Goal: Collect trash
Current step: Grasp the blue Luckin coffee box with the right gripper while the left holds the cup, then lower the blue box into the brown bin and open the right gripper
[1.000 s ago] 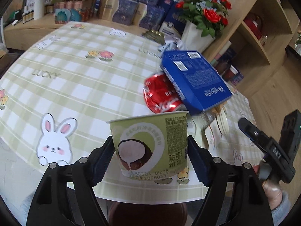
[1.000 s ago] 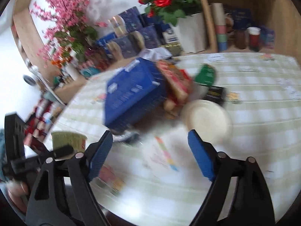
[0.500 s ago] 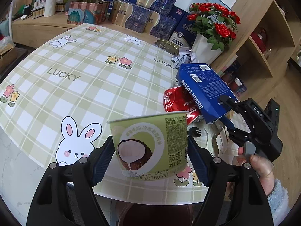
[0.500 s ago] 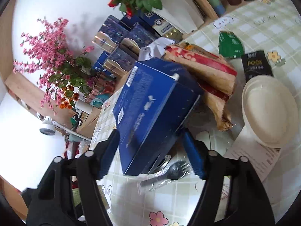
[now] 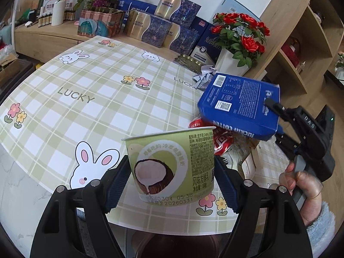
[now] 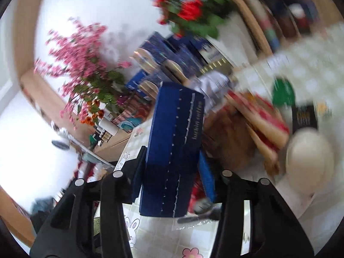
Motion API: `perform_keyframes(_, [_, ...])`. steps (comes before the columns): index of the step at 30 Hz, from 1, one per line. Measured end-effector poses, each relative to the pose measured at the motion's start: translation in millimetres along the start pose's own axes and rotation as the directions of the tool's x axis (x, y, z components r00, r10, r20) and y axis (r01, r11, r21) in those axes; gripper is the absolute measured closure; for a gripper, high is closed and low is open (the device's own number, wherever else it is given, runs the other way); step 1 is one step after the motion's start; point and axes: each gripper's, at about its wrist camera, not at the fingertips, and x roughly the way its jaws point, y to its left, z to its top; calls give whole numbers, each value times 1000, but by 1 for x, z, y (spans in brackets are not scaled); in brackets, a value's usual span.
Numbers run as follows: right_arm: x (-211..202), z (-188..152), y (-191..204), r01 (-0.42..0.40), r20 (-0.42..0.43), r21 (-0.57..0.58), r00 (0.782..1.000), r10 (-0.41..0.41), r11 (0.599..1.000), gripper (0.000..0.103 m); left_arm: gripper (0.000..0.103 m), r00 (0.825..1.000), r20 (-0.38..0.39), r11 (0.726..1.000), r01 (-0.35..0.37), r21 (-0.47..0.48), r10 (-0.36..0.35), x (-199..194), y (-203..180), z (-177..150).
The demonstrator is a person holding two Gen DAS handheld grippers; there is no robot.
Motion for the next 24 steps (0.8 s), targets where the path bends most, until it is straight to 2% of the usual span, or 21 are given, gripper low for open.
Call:
perform_keyframes(6, [-8,11,23,15,37,-104,999,-12,994,58,28,1000,16,1000,12,-14,-12,-7,1,1])
perform_keyframes(15, [-19,16,40,-4,68,-141,998,14,990,58,28,998,53,1000,19,-19,-18,-23,3,8])
perform_keyframes(24, [-61,17,67,-1,101,-217,995,24,976,58,28,996,86,999,32,5,-33,-51,-5,11])
